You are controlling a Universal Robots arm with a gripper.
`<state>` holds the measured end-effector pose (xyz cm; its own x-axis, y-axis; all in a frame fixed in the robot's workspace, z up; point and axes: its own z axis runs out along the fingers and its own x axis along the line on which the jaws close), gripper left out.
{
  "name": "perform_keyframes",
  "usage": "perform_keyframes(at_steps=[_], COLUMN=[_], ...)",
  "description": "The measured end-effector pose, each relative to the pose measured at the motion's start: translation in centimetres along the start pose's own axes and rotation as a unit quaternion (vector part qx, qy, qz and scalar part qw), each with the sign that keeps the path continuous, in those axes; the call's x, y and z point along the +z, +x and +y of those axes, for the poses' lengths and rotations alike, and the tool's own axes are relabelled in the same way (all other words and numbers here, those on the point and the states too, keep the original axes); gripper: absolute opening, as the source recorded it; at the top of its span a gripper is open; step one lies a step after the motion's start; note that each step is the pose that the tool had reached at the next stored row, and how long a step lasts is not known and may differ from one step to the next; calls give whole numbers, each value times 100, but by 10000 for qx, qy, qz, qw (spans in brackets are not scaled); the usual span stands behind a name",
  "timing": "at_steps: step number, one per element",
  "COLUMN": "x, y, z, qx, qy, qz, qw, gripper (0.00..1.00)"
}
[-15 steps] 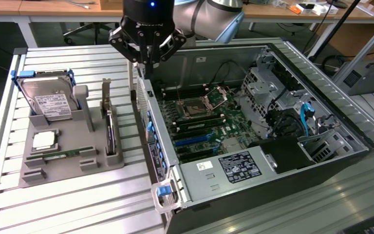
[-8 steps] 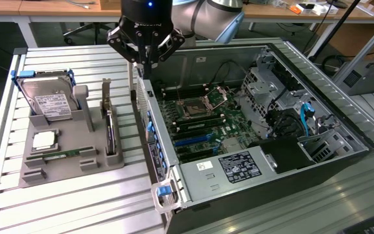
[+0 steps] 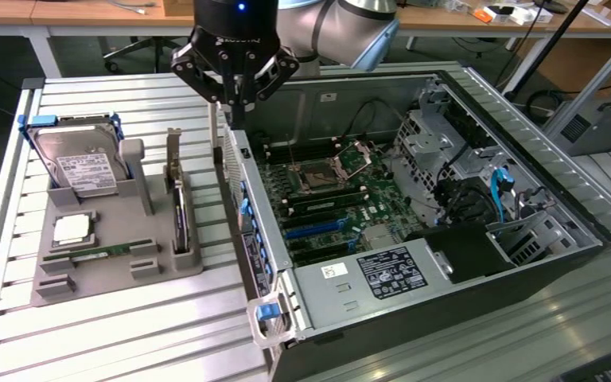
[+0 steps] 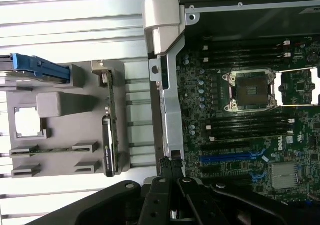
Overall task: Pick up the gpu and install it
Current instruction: 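Reach for the gpu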
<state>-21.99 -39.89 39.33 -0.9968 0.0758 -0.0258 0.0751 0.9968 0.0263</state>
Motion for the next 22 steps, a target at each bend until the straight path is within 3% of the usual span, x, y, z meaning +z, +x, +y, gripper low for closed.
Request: perform_keyframes(at_steps=[22], x=[-1], y=[56], z=[-4], qx=[0], qy=[4], qz=[0], qw=[10000], gripper=[11])
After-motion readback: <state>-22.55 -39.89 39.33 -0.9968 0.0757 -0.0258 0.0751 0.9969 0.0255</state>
